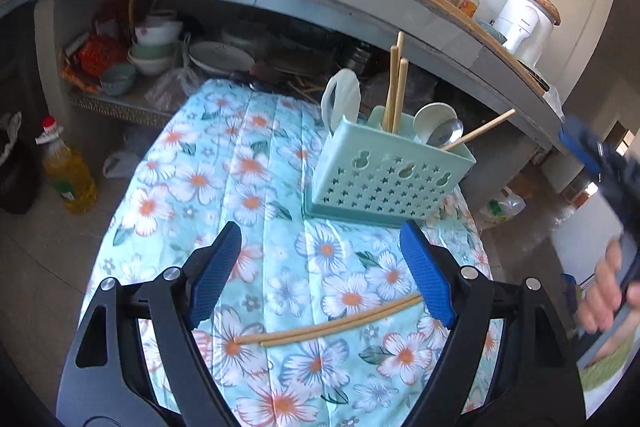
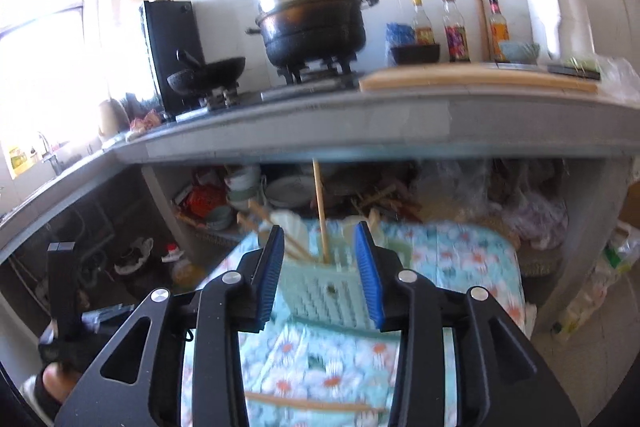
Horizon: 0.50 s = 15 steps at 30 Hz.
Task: Organize utensils
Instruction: 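Move both tools back down to the last chopsticks on the quilt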
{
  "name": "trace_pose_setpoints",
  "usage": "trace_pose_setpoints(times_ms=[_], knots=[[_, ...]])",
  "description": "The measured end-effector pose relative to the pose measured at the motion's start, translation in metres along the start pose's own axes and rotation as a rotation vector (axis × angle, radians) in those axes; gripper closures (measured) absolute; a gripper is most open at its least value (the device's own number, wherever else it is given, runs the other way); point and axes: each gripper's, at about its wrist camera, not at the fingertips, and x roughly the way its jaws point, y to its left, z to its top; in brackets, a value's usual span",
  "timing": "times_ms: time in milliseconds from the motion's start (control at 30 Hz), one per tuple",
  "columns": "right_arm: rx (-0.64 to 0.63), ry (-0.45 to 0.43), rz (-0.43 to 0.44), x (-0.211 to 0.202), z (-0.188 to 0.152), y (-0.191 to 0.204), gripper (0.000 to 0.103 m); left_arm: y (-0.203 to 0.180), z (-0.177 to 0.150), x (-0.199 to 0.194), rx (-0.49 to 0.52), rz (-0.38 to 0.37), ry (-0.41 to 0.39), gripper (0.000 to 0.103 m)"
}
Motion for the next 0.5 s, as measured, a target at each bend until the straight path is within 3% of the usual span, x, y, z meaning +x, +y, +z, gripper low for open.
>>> trace_pose_setpoints(times_ms=[133,267,500], knots=[[0.088,0.113,-0.024,-0.008,-0.042,-0.015,0.066,0.001,-0.006,0.01,-0.033,-0.053,0.052,0.026],[0.187,0.193,-0.048,-0.008,-0.078,-0.029,0.066,-0.008,-0.009,0.01,-0.019,-0.096,0.05,0.02],[0.293,0.249,-0.032,-0.002,-0.114,-0.041,0.066,-0.024,-0.005,0.004,0.0,-0.13,0.046,0.014]])
